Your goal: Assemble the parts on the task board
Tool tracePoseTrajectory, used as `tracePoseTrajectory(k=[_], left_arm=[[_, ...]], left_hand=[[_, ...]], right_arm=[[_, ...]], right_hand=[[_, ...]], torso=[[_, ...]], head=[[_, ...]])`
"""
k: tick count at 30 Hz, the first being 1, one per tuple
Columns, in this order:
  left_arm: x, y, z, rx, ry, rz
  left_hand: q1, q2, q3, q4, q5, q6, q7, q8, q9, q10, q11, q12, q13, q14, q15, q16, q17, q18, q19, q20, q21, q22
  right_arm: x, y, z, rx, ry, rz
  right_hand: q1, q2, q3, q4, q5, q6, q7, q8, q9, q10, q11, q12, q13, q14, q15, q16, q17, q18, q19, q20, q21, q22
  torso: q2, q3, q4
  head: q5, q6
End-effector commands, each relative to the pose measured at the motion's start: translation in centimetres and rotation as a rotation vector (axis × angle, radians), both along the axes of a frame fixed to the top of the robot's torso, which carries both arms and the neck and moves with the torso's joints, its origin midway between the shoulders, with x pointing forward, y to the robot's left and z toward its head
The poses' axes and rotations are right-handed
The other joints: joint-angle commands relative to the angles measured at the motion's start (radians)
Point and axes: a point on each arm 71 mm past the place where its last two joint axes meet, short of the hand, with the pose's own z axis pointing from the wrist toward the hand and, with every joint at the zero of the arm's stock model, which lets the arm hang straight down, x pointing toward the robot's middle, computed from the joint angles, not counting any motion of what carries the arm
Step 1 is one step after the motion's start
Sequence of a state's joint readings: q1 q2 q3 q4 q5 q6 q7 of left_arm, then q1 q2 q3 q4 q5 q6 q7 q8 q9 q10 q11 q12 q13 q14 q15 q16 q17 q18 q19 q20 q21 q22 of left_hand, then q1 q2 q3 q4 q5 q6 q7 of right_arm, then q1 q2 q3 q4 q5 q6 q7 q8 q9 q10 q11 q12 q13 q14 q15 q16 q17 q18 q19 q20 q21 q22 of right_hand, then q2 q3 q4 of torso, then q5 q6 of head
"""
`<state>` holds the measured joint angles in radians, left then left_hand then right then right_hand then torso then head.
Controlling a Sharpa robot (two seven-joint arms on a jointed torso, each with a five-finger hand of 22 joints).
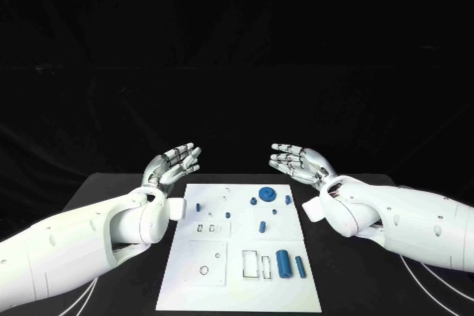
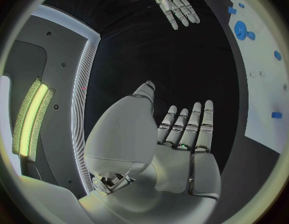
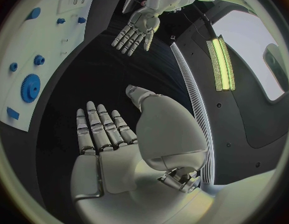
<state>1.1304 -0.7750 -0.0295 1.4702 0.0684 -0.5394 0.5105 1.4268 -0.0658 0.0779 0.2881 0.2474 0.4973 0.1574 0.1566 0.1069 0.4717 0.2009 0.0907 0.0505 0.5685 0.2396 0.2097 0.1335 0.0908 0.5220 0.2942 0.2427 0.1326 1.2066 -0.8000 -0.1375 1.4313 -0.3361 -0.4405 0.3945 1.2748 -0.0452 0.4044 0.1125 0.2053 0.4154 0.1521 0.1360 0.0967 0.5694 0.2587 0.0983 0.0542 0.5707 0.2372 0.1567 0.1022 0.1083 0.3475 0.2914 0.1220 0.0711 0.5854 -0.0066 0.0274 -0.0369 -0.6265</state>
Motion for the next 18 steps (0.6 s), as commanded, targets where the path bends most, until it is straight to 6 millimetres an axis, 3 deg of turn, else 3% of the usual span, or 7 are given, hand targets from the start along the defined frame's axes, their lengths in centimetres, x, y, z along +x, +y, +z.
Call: tracePoseTrajectory(k=[1,4,6,8,10,12,18], left_arm=[[-0.1,-0.2,0.8,-0.023,-0.036,-0.027],[-0.3,-0.1,1.6,-0.028,-0.047,-0.041],[-0.4,0.0,2.0,-0.028,-0.053,-0.052],[-0.6,0.1,2.5,-0.028,-0.059,-0.067],[-0.8,0.1,2.8,-0.031,-0.061,-0.080],[-1.2,0.0,3.3,-0.035,-0.061,-0.096],[-2.3,-0.5,4.4,-0.053,-0.060,-0.147]], left_hand=[[0.023,-0.003,0.009,0.000,-0.006,0.064,0.080,0.023,0.015,0.111,0.009,0.017,0.007,0.113,-0.024,0.046,0.026,0.000,0.080,-0.004,0.043,0.015],[0.058,-0.010,0.016,-0.005,-0.007,0.185,0.076,0.069,0.042,0.321,0.022,0.069,0.022,0.213,-0.051,0.094,0.052,0.034,0.147,-0.007,0.081,0.026],[0.084,-0.019,0.024,-0.005,-0.008,0.263,0.076,0.096,0.058,0.405,0.001,0.086,0.023,0.291,-0.076,0.133,0.076,0.073,0.215,-0.010,0.121,0.040],[0.101,-0.025,0.029,-0.006,-0.008,0.284,0.070,0.105,0.062,0.438,-0.010,0.086,0.021,0.326,-0.089,0.149,0.090,0.090,0.251,-0.011,0.146,0.048],[0.111,-0.031,0.034,-0.005,-0.008,0.297,0.066,0.110,0.064,0.461,-0.017,0.083,0.019,0.348,-0.097,0.159,0.101,0.093,0.276,-0.017,0.164,0.055],[0.127,-0.041,0.046,-0.002,-0.008,0.320,0.057,0.118,0.067,0.524,-0.036,0.092,0.023,0.421,-0.123,0.201,0.129,0.094,0.336,-0.046,0.212,0.076],[0.136,-0.055,0.060,-0.001,-0.009,0.333,0.054,0.119,0.067,0.550,-0.042,0.073,0.018,0.442,-0.131,0.215,0.150,0.093,0.360,-0.065,0.247,0.093]], right_arm=[[0.1,0.1,0.7,-0.090,-0.073,0.046],[0.4,-0.1,1.4,-0.163,-0.117,0.060],[0.5,-0.2,1.6,-0.213,-0.137,0.072],[0.8,-0.3,1.9,-0.289,-0.157,0.095],[1.0,-0.2,2.1,-0.354,-0.172,0.116],[1.1,-0.1,2.3,-0.439,-0.189,0.142],[1.5,0.4,2.9,-0.694,-0.257,0.196]], right_hand=[[0.050,-0.019,0.028,-0.058,-0.004,0.156,0.137,0.051,0.032,0.245,-0.017,0.021,0.010,0.206,-0.025,0.048,0.026,0.038,0.190,0.000,0.074,0.029],[0.067,-0.039,0.053,-0.091,0.003,0.269,0.127,0.085,0.052,0.313,-0.032,0.018,0.010,0.261,-0.042,0.056,0.028,0.056,0.315,-0.002,0.123,0.045],[0.071,-0.048,0.064,-0.102,0.005,0.315,0.121,0.098,0.059,0.341,-0.040,0.019,0.011,0.302,-0.054,0.071,0.033,0.067,0.350,-0.004,0.139,0.049],[0.073,-0.059,0.074,-0.112,-0.003,0.366,0.111,0.115,0.067,0.379,-0.051,0.026,0.012,0.349,-0.069,0.089,0.039,0.075,0.391,-0.009,0.160,0.056],[0.068,-0.071,0.080,-0.116,-0.008,0.381,0.105,0.117,0.067,0.405,-0.060,0.025,0.011,0.392,-0.081,0.105,0.046,0.077,0.432,-0.020,0.183,0.064],[0.060,-0.088,0.079,-0.118,-0.028,0.417,0.088,0.128,0.071,0.458,-0.079,0.030,0.014,0.461,-0.107,0.131,0.062,0.077,0.516,-0.049,0.234,0.085],[0.049,-0.124,0.070,-0.119,-0.029,0.481,0.054,0.153,0.082,0.554,-0.122,0.034,0.020,0.597,-0.156,0.190,0.114,0.075,0.634,-0.104,0.329,0.131]], torso=[[0.019,-0.0025,0.0098],[0.037,-0.0041,0.0157],[0.047,-0.0059,0.0184],[0.056,-0.0077,0.0201],[0.066,-0.0097,0.0226],[0.079,-0.0116,0.0260],[0.106,-0.0164,0.0365]], head=[[-0.005,0.001],[-0.009,0.007],[-0.013,0.007],[-0.016,0.005],[-0.019,0.006],[-0.023,0.006],[-0.035,0.004]])
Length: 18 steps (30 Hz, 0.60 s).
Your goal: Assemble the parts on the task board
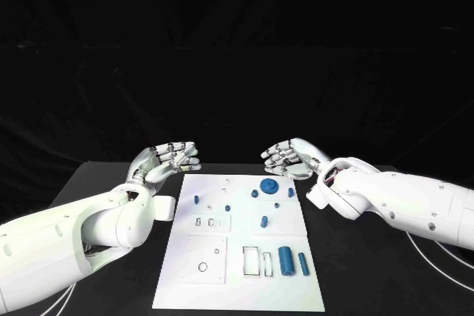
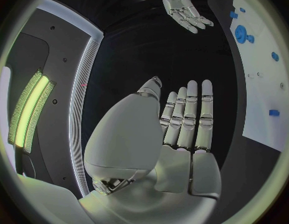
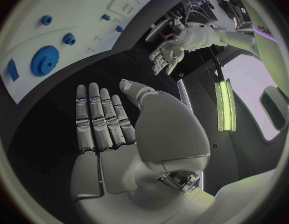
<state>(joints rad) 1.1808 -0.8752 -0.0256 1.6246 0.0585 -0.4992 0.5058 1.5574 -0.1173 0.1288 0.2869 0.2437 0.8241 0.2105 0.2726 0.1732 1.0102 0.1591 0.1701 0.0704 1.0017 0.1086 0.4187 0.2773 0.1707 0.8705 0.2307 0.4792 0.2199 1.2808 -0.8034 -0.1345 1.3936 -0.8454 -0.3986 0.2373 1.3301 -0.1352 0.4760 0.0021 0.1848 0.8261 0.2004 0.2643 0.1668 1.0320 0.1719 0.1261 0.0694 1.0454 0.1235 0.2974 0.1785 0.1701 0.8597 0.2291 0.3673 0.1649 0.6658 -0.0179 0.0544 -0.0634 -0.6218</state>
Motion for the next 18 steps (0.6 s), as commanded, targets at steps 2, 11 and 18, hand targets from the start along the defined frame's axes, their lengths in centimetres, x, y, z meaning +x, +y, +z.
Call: tracePoseTrajectory(k=[2,11,18], left_arm=[[-0.6,-0.8,0.8,-0.017,-0.008,-0.072],[-1.4,-1.1,2.1,-0.010,-0.023,-0.112],[-1.6,-1.1,2.4,-0.006,-0.025,-0.126]], left_hand=[[0.005,-0.005,0.011,0.000,-0.005,0.008,0.001,0.002,0.001,0.015,0.000,-0.010,-0.002,0.013,-0.001,0.009,0.010,0.013,0.016,-0.005,0.019,0.009],[-0.001,-0.020,0.031,0.001,-0.005,0.032,-0.002,0.012,0.003,0.063,-0.011,-0.013,0.001,0.047,-0.017,0.067,0.056,0.011,0.044,-0.031,0.092,0.049],[-0.005,-0.024,0.039,0.001,-0.005,0.034,-0.003,0.013,0.003,0.069,-0.012,-0.016,0.000,0.045,-0.019,0.083,0.070,0.011,0.042,-0.035,0.113,0.062]], right_arm=[[-0.1,0.8,-0.2,-0.348,-0.079,0.067],[0.2,2.2,0.8,-0.615,-0.219,0.063],[0.1,3.2,1.1,-0.698,-0.270,0.070]], right_hand=[[-0.006,-0.040,-0.001,-0.007,0.008,0.081,-0.002,0.027,0.015,0.114,-0.043,0.002,0.007,0.160,-0.057,0.068,0.060,0.012,0.143,-0.056,0.113,0.054],[-0.048,-0.085,-0.031,0.025,0.053,0.110,-0.037,0.040,0.028,0.160,-0.081,0.006,0.034,0.423,-0.119,0.280,0.214,0.014,0.304,-0.116,0.279,0.149],[-0.045,-0.105,-0.031,0.067,0.058,0.091,-0.038,0.039,0.042,0.110,-0.081,-0.005,0.070,0.458,-0.119,0.735,0.661,-0.063,0.480,-0.130,0.747,0.720]], torso=[[0.034,-0.0068,0.0138],[0.067,-0.0142,0.0318],[0.084,-0.0185,0.0387]], head=[[-0.012,-0.001],[-0.029,0.003],[-0.039,0.010]])
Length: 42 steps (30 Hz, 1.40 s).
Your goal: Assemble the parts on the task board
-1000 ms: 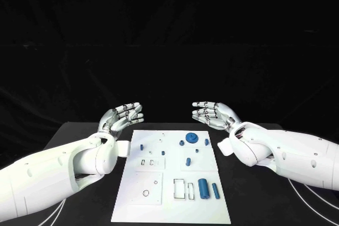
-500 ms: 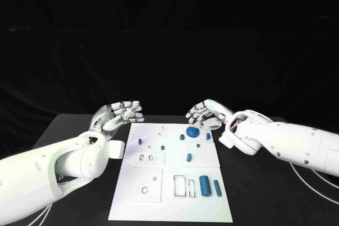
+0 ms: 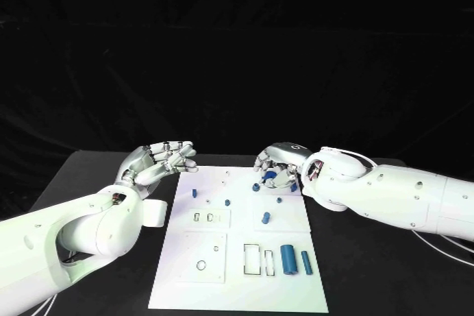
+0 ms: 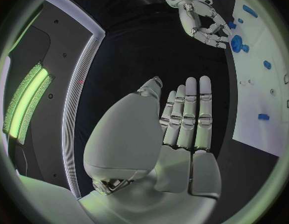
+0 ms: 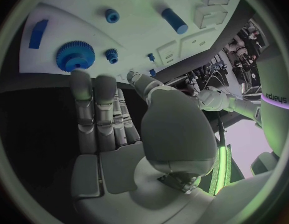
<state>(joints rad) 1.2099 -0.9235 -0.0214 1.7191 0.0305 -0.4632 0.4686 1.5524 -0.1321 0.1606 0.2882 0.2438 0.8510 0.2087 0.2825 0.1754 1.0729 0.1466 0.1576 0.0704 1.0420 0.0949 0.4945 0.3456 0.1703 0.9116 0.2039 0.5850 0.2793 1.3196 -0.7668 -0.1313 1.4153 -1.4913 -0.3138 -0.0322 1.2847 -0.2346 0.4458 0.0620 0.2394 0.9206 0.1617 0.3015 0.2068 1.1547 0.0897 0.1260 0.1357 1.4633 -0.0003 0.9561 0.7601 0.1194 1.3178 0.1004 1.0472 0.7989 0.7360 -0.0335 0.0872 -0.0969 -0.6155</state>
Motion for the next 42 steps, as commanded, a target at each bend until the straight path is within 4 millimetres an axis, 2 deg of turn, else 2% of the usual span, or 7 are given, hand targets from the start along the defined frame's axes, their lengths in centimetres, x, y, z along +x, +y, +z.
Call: tracePoseTrajectory(k=[1,4,9,20,30,37,42], left_arm=[[-0.13,-0.38,0.32,0.002,-0.010,-0.039],[-0.14,-0.37,0.35,0.003,-0.009,-0.042],[-0.16,-0.31,0.37,0.004,-0.006,-0.044],[-0.15,-0.07,0.41,0.007,-0.001,-0.044],[-0.10,0.11,0.47,0.009,0.000,-0.043],[-0.05,0.23,0.46,0.011,0.002,-0.040],[-0.02,0.33,0.44,0.012,0.004,-0.038]], left_hand=[[0.000,-0.009,0.007,0.000,-0.005,0.007,-0.001,0.003,0.001,0.007,0.001,-0.003,0.000,0.004,-0.005,0.007,0.002,0.011,0.001,-0.008,0.007,0.002],[-0.002,-0.011,0.009,0.000,-0.005,0.006,0.000,0.003,0.001,0.006,0.001,-0.005,0.000,0.003,-0.005,0.011,0.005,0.011,0.000,-0.009,0.012,0.005],[-0.004,-0.012,0.011,0.001,-0.006,0.005,0.000,0.002,0.000,0.005,0.002,-0.007,0.000,0.002,-0.005,0.016,0.010,0.011,0.000,-0.010,0.020,0.010],[-0.010,-0.015,0.015,0.000,-0.006,0.002,0.003,0.001,-0.001,0.003,0.004,-0.012,-0.001,-0.002,-0.004,0.029,0.021,0.011,-0.002,-0.012,0.038,0.021],[-0.011,-0.015,0.017,0.000,-0.006,0.002,0.004,0.001,-0.001,0.003,0.004,-0.013,0.000,-0.003,-0.004,0.032,0.024,0.010,-0.002,-0.012,0.042,0.023],[-0.011,-0.015,0.017,0.000,-0.006,0.002,0.004,0.001,-0.001,0.003,0.004,-0.013,0.000,-0.003,-0.004,0.032,0.024,0.010,-0.002,-0.012,0.042,0.023],[-0.011,-0.015,0.017,0.000,-0.006,0.002,0.004,0.001,-0.001,0.003,0.004,-0.013,0.000,-0.003,-0.004,0.032,0.024,0.010,-0.002,-0.012,0.042,0.023]], right_arm=[[-0.01,0.36,-0.10,-0.138,-0.053,-0.007],[-0.01,0.67,-0.12,-0.163,-0.061,-0.006],[0.11,0.92,-0.31,-0.201,-0.055,-0.006],[0.26,1.10,-0.67,-0.243,-0.044,-0.007],[0.32,1.19,-0.99,-0.257,-0.034,-0.005],[0.24,1.24,-1.02,-0.254,-0.037,-0.002],[0.20,1.23,-0.95,-0.246,-0.045,-0.001]], right_hand=[[0.005,-0.014,-0.006,0.014,0.004,-0.009,0.004,0.001,0.006,-0.022,0.002,-0.005,0.012,0.034,0.011,0.145,0.145,-0.019,0.034,0.001,0.124,0.155],[0.016,-0.010,-0.009,0.029,0.006,-0.010,0.003,0.004,0.013,-0.042,0.008,-0.010,0.021,0.032,0.012,0.258,0.269,-0.039,0.068,0.009,0.237,0.310],[0.029,-0.010,-0.009,0.043,0.008,-0.014,0.004,0.004,0.021,-0.050,0.011,-0.009,0.031,0.034,0.016,0.336,0.353,-0.052,0.087,0.016,0.308,0.410],[0.041,-0.007,-0.001,0.053,0.013,-0.006,0.004,0.010,0.029,-0.049,0.011,-0.006,0.039,0.041,0.018,0.389,0.411,-0.063,0.109,0.020,0.359,0.487],[0.055,0.000,0.028,0.056,0.013,0.012,0.001,0.015,0.038,-0.032,0.009,0.000,0.045,0.045,0.017,0.421,0.448,-0.072,0.128,0.021,0.394,0.542],[0.084,0.021,0.084,0.044,-0.012,0.052,-0.015,0.031,0.057,0.018,-0.007,0.015,0.051,0.049,0.005,0.447,0.477,-0.083,0.155,0.013,0.430,0.602],[0.096,0.037,0.111,0.031,-0.012,0.080,-0.026,0.048,0.075,0.052,-0.020,0.022,0.058,0.050,-0.005,0.456,0.485,-0.088,0.170,0.005,0.448,0.633]], torso=[[0.015,-0.0031,0.0062],[0.019,-0.0047,0.0094],[0.026,-0.0059,0.0158],[0.033,-0.0060,0.0249],[0.038,-0.0065,0.0278],[0.039,-0.0073,0.0300],[0.042,-0.0085,0.0304]], head=[[-0.006,0.004],[-0.010,0.004],[-0.014,-0.001],[-0.018,-0.005],[-0.020,-0.007],[-0.021,-0.009],[-0.022,-0.008]])
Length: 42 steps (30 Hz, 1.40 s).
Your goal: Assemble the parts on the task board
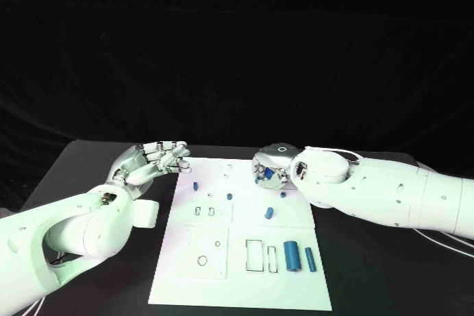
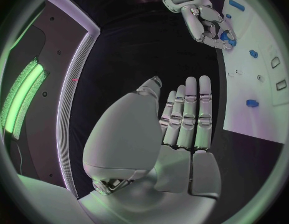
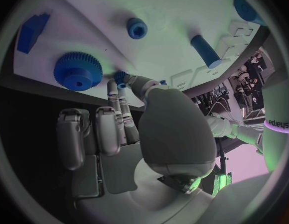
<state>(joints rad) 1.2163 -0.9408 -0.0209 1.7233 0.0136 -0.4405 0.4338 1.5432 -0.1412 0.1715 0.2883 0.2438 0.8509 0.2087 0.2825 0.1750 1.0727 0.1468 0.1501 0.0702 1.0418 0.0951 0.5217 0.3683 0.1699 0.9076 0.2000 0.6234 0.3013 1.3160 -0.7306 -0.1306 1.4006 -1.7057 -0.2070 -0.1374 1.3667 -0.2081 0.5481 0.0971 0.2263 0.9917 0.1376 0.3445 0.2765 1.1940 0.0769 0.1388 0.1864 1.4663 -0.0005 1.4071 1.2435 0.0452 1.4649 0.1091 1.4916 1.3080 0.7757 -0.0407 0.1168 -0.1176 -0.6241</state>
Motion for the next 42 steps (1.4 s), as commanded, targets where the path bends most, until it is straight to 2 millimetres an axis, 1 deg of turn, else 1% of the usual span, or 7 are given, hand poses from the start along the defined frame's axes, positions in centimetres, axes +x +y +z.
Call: tracePoseTrajectory(k=[1,8,12,20,26,34,42], left_arm=[[0.0,-0.2,0.3,-0.005,-0.010,-0.020],[0.0,-0.1,0.2,-0.004,-0.008,-0.019],[0.1,0.0,0.2,-0.003,-0.007,-0.017],[0.1,0.0,0.2,-0.002,-0.006,-0.017],[0.1,-0.1,0.2,-0.003,-0.004,-0.022],[0.0,-0.3,0.2,-0.005,-0.002,-0.030],[-0.1,-0.5,0.4,-0.006,-0.003,-0.036]], left_hand=[[-0.002,-0.005,0.009,0.000,-0.006,0.002,0.004,0.001,0.000,0.004,0.004,-0.006,0.000,-0.006,-0.004,0.009,0.005,0.011,0.000,-0.009,0.010,0.005],[-0.002,-0.005,0.009,0.000,-0.006,0.002,0.004,0.001,0.000,0.004,0.004,-0.006,0.000,-0.006,-0.004,0.009,0.005,0.011,0.000,-0.009,0.010,0.005],[-0.001,-0.004,0.011,-0.001,-0.006,0.002,0.004,0.002,0.000,0.004,0.004,-0.007,0.000,-0.007,-0.004,0.011,0.007,0.010,-0.002,-0.009,0.013,0.007],[-0.001,-0.004,0.013,-0.001,-0.006,0.002,0.004,0.002,0.000,0.004,0.004,-0.007,0.000,-0.008,-0.004,0.012,0.008,0.010,-0.003,-0.009,0.015,0.008],[0.000,-0.005,0.014,-0.001,-0.006,0.002,0.004,0.002,0.000,0.003,0.004,-0.008,0.000,-0.011,-0.004,0.013,0.009,0.010,-0.004,-0.009,0.018,0.010],[0.000,-0.005,0.014,-0.001,-0.006,0.002,0.004,0.002,0.000,0.003,0.004,-0.008,0.000,-0.011,-0.004,0.013,0.009,0.010,-0.004,-0.009,0.018,0.010],[0.001,-0.005,0.016,-0.002,-0.006,0.001,0.004,0.001,-0.001,0.003,0.004,-0.009,0.000,-0.012,-0.004,0.014,0.010,0.010,-0.006,-0.010,0.020,0.011]], right_arm=[[-0.1,0.0,-0.1,-0.015,-0.008,0.003],[-0.2,0.1,0.4,0.029,-0.055,0.010],[-0.5,0.2,0.9,0.073,-0.098,0.015],[-0.4,1.3,2.1,0.142,-0.169,0.024],[0.7,2.7,2.4,0.163,-0.205,0.021],[1.8,4.2,2.3,0.162,-0.214,0.022],[2.6,4.7,1.8,0.135,-0.196,0.006]], right_hand=[[0.015,0.013,0.012,-0.007,0.000,0.014,-0.003,0.009,0.009,0.018,-0.009,0.010,0.008,0.047,-0.006,0.005,0.002,-0.015,0.025,-0.006,0.006,0.128],[0.016,0.021,0.019,-0.014,-0.003,0.025,-0.008,0.018,0.020,0.033,-0.014,0.012,0.012,0.047,-0.010,0.009,0.005,-0.018,0.032,-0.010,0.014,0.142],[0.016,0.022,0.022,-0.018,-0.001,0.029,-0.009,0.021,0.026,0.038,-0.016,0.011,0.014,0.048,-0.012,0.011,0.007,-0.020,0.036,-0.012,0.019,0.151],[0.013,0.018,0.026,-0.023,0.004,0.025,-0.007,0.021,0.031,0.033,-0.014,0.004,0.014,0.048,-0.012,0.012,0.008,-0.021,0.039,-0.013,0.022,0.156],[0.010,0.017,0.027,-0.024,0.004,0.022,-0.005,0.020,0.033,0.031,-0.013,0.001,0.013,0.048,-0.011,0.014,0.010,-0.021,0.039,-0.013,0.022,0.157],[0.009,0.017,0.027,-0.024,0.004,0.022,-0.005,0.019,0.033,0.031,-0.012,0.000,0.013,0.048,-0.010,0.014,0.010,-0.021,0.040,-0.012,0.023,0.158],[0.002,0.016,0.028,-0.022,-0.001,0.019,-0.004,0.018,0.037,0.030,-0.011,-0.004,0.013,0.048,-0.009,0.015,0.010,-0.022,0.040,-0.011,0.024,0.160]], torso=[[0.002,-0.0012,0.0011],[0.003,-0.0020,0.0039],[0.003,-0.0025,0.0055],[0.005,-0.0038,0.0083],[0.007,-0.0050,0.0135],[0.009,-0.0070,0.0168],[0.013,-0.0094,0.0217]], head=[[-0.002,0.001],[-0.005,0.004],[-0.006,0.011],[-0.005,0.018],[-0.008,0.018],[-0.008,0.016],[-0.010,0.015]])
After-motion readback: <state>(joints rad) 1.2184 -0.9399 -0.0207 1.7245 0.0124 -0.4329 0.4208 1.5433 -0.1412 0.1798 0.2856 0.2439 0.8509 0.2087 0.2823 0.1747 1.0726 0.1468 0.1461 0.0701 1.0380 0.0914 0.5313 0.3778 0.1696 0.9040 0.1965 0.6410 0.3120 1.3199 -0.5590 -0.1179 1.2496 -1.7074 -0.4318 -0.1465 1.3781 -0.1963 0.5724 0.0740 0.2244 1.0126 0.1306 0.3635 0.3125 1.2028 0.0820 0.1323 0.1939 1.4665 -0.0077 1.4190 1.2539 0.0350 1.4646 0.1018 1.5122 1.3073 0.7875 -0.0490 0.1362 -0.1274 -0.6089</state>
